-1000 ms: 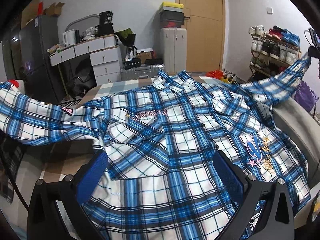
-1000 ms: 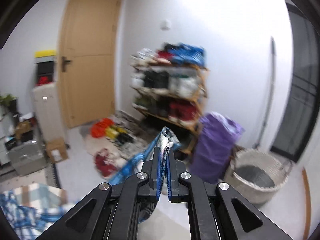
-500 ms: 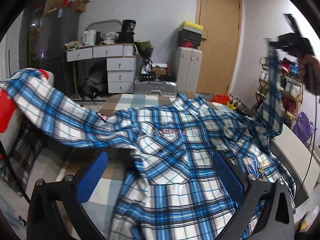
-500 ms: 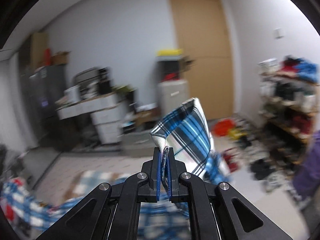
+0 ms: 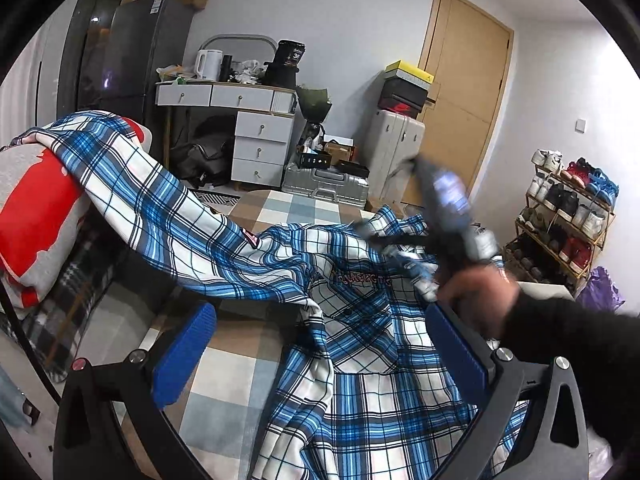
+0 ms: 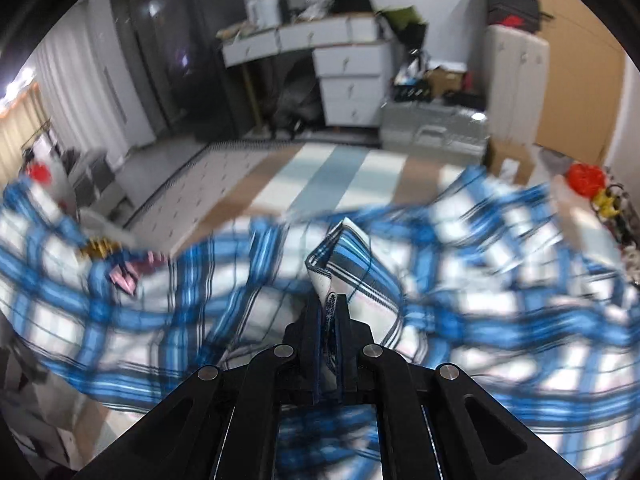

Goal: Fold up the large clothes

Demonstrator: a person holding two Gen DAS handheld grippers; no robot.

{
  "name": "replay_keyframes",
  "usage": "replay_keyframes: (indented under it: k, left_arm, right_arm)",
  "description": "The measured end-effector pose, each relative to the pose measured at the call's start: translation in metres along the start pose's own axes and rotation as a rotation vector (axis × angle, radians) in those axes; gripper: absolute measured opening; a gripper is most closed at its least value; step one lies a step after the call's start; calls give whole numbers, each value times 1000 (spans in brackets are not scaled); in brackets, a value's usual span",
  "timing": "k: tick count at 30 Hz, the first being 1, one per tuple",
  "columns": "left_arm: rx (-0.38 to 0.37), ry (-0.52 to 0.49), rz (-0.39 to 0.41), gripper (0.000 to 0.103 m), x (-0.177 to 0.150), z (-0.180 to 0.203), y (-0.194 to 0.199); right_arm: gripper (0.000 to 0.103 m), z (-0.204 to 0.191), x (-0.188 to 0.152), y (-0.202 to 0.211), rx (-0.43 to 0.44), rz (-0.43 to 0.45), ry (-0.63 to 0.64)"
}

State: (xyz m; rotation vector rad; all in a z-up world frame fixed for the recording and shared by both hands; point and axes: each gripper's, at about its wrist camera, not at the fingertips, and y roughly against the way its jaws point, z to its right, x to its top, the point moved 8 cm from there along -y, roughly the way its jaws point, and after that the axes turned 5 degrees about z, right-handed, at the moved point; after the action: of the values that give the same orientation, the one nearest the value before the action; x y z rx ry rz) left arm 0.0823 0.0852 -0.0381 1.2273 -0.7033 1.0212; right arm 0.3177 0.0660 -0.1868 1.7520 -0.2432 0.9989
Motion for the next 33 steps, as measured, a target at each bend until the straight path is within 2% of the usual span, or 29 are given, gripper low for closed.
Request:
replay_keyframes:
  k: [4, 5, 6, 7, 9, 11, 12, 13, 15, 19, 21, 24, 27, 30, 31, 33]
  left_arm:
    - [-15, 5, -2, 102, -1, 0, -2]
    - [-17, 7, 0, 102, 0, -2, 0]
    - [-21, 9, 0, 102, 1, -3, 0]
    - [-26, 12, 0, 102, 0, -4, 2]
    - [-33, 21, 7, 102, 0, -5, 5]
    - [-35, 21, 17, 102, 2, -6, 7]
    - [-35, 22, 21, 102, 2, -7, 8]
    - [-34, 22, 22, 102, 2, -7, 8]
    - [-37, 28, 16, 102, 1, -7, 7]
    - [-29, 18, 9, 102, -1, -3, 5]
    - [-23, 7, 10, 102, -3, -2, 4]
    - [6, -6, 13, 102, -5, -1, 2]
    - [22, -13, 10, 102, -6, -3, -2]
    - [38, -25, 13, 102, -5, -4, -3]
    - [43, -31, 16, 102, -4, -4, -2]
    - [50, -43, 26, 102, -3, -3, -2]
  right_arm:
    - [11, -23, -33, -35, 50, -76, -29]
    - [20, -28, -41, -39, 73, -97, -47]
    - [45, -32, -49, -43, 112, -133, -64]
    - [53, -37, -58, -43, 166, -173, -84]
    - [73, -38, -59, -23, 244, -130, -113]
    - [84, -35, -60, 3, 323, -116, -148]
    - [85, -31, -60, 17, 355, -92, -166]
    - [87, -20, -59, 39, 374, -48, -186]
    - [101, 8, -53, 64, 345, -3, -219]
    - [103, 100, -56, 101, 165, 73, -353]
    - [103, 156, -63, 108, 1, 51, -385]
    - [103, 218, -86, 109, -159, -11, -418]
    - [103, 258, -110, 111, -203, -52, -465]
    - [103, 269, -132, 106, -139, -119, -518]
    - [103, 267, -130, 108, -145, -96, -489]
    - [103, 266, -133, 109, -121, -106, -502]
